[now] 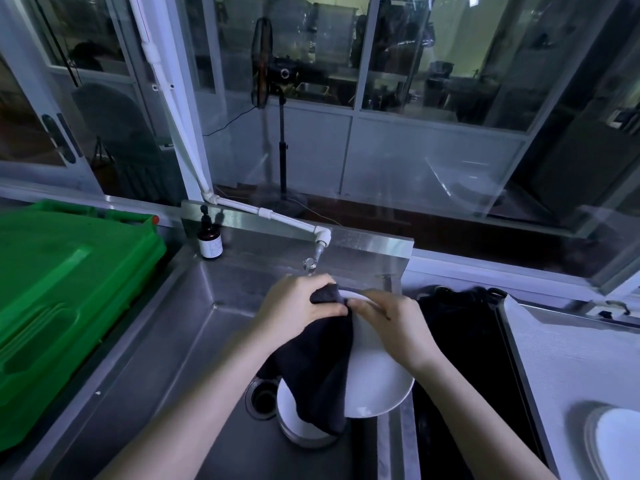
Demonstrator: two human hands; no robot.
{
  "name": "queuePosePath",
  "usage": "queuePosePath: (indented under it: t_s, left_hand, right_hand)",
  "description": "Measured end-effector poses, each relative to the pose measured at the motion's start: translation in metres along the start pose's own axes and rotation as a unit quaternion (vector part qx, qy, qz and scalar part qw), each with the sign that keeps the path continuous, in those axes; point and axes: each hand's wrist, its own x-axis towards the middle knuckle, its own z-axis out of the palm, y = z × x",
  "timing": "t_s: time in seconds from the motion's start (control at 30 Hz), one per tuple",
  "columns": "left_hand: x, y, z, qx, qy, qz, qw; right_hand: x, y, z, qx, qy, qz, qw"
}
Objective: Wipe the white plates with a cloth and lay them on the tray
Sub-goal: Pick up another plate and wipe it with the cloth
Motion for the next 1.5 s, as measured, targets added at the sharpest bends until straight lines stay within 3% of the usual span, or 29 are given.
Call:
queuePosePath:
  t_s: [0.13,0.3,0.47,0.6,0.67,0.8,0.87,1.1,1.2,1.3,1.4,1.43,1.5]
  left_hand:
    - [0.008,0.001,-0.007,-0.014,-0.021,-0.011,1.000]
    - [-0.004,-0.017,-0.004,-0.142,0.095,-0.114,0.979]
    - [0.001,-0.013,-0.008,-0.091,0.064,-0.096,0.989]
    - [0.006,0.003,-0.005,-0.024,-0.023,-0.026,0.999]
    - [0.005,0.006,-0.007,-0.037,-0.015,-0.033,0.999]
    - [-0.011,-0.003,-0.012,-0.112,0.104,-0.125,0.980]
    - [-0.016,-0.005,-0.010,-0.105,0.120,-0.147,0.976]
    - [0.000,0.005,-0.012,-0.055,0.004,-0.078,0.995]
    - [0.001,0.003,-0.012,-0.066,0.010,-0.083,0.994]
    - [-0.009,-0.008,-0.009,-0.159,0.133,-0.177,0.962]
    - [-0.022,-0.004,0.012,-0.305,0.244,-0.276,0.878]
    - [-0.024,-0.003,0.018,-0.329,0.264,-0.288,0.859]
    - [-0.023,-0.007,0.020,-0.351,0.280,-0.301,0.842]
  right_hand:
    - [0.004,0.002,-0.007,0.023,0.043,-0.013,0.999]
    - [0.002,0.021,-0.018,0.168,0.173,0.086,0.967]
    - [0.009,0.014,-0.020,0.097,0.106,0.039,0.989]
    - [0.011,0.002,-0.007,-0.022,0.007,-0.062,0.998]
    - [0.010,0.005,-0.009,0.006,0.021,-0.054,0.998]
    - [0.006,0.014,-0.019,0.134,0.146,0.057,0.978]
    - [0.005,0.010,-0.019,0.141,0.161,0.070,0.974]
    - [0.015,-0.007,-0.016,-0.024,0.006,-0.066,0.998]
    - [0.016,-0.008,-0.017,0.001,-0.004,-0.064,0.998]
    - [0.018,-0.003,-0.024,0.150,0.105,0.048,0.982]
    - [0.013,-0.003,-0.003,0.334,0.248,0.181,0.891]
    - [0.010,-0.003,0.006,0.349,0.262,0.201,0.877]
    - [0.003,0.002,0.013,0.325,0.227,0.192,0.898]
